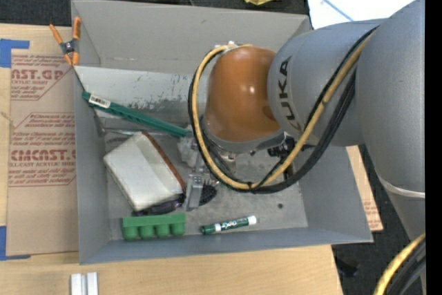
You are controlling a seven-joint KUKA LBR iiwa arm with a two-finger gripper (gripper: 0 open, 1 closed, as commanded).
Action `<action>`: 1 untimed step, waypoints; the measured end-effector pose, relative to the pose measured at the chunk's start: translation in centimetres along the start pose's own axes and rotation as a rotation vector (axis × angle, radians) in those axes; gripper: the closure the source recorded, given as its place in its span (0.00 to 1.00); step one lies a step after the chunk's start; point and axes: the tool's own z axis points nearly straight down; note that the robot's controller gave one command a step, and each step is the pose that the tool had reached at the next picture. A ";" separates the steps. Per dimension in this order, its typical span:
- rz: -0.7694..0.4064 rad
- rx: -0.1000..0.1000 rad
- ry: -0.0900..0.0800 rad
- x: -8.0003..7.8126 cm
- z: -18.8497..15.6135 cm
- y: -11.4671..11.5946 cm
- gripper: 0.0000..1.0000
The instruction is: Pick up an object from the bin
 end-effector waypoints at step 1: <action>-0.195 -0.004 0.004 1.9 9.3 0.2 0.00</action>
Offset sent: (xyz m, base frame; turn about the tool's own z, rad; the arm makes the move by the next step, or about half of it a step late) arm -0.0144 -0.0077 0.0209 -0.0545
